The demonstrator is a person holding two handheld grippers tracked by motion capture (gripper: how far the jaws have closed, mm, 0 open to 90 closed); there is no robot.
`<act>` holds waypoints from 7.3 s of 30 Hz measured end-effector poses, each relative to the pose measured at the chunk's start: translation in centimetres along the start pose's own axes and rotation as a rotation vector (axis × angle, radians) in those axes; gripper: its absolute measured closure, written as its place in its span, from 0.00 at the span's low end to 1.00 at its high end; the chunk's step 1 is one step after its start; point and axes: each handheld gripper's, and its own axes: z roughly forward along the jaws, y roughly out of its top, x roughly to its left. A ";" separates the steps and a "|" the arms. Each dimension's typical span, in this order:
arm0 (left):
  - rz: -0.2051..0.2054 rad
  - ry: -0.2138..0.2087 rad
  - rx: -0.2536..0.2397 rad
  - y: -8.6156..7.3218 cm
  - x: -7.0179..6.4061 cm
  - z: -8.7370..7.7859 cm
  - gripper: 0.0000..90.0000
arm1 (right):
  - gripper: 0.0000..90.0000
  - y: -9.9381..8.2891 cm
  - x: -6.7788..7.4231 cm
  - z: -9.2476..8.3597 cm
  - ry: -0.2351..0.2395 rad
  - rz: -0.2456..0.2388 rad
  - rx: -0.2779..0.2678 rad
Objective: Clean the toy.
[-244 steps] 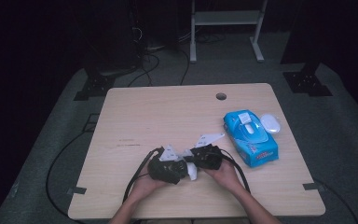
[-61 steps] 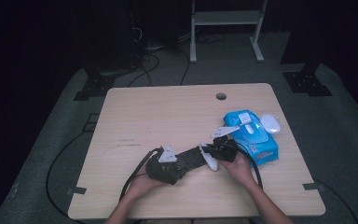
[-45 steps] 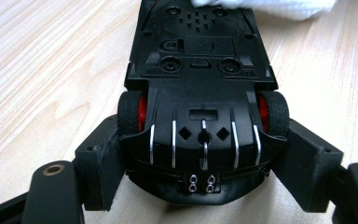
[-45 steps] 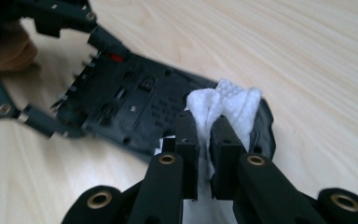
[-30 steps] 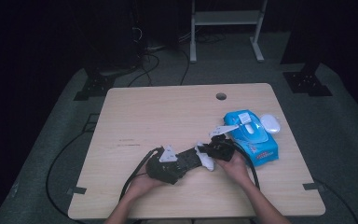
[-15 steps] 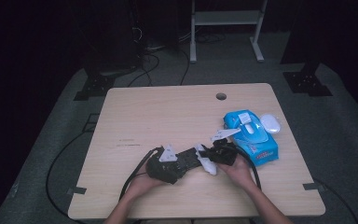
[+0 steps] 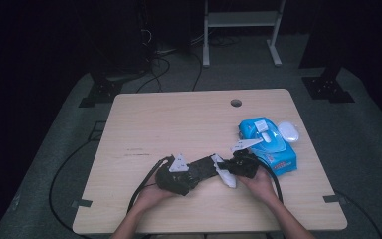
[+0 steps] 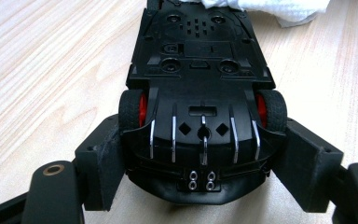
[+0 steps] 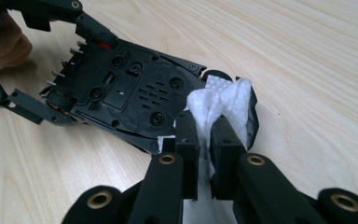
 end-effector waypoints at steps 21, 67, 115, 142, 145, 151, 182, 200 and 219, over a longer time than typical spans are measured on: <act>-0.008 -0.009 -0.006 0.0 0.3 0.0 0.27 | 0.93 0.9 0.5 0.8 0.032 -0.016 -0.001; -0.248 -0.146 -0.060 -0.6 2.4 -0.4 0.19 | 0.93 0.1 -0.3 0.4 0.081 0.014 0.002; -0.281 -0.157 0.048 0.0 2.2 0.2 0.18 | 0.92 1.5 3.0 2.2 0.133 -0.054 -0.009; -0.260 -0.148 0.037 -0.2 2.2 0.2 0.19 | 0.92 1.5 -1.4 0.2 -0.094 -0.051 -0.018; -0.260 -0.148 0.036 -0.2 2.2 0.2 0.19 | 0.92 1.3 -1.1 0.0 -0.070 -0.049 -0.011; -0.272 -0.151 0.027 -0.3 2.2 0.3 0.19 | 0.92 1.4 0.9 0.8 0.038 -0.094 0.029; -0.283 -0.209 0.026 -0.2 2.4 0.3 0.19 | 0.92 -0.3 0.6 0.0 0.088 -0.064 -0.001; -0.223 -0.189 0.043 0.0 1.9 0.4 0.19 | 0.92 -0.8 0.6 -0.8 0.139 -0.054 0.039; -0.387 -0.322 0.009 -0.5 3.1 0.2 0.18 | 0.93 -1.9 1.4 -0.9 0.091 -0.124 -0.016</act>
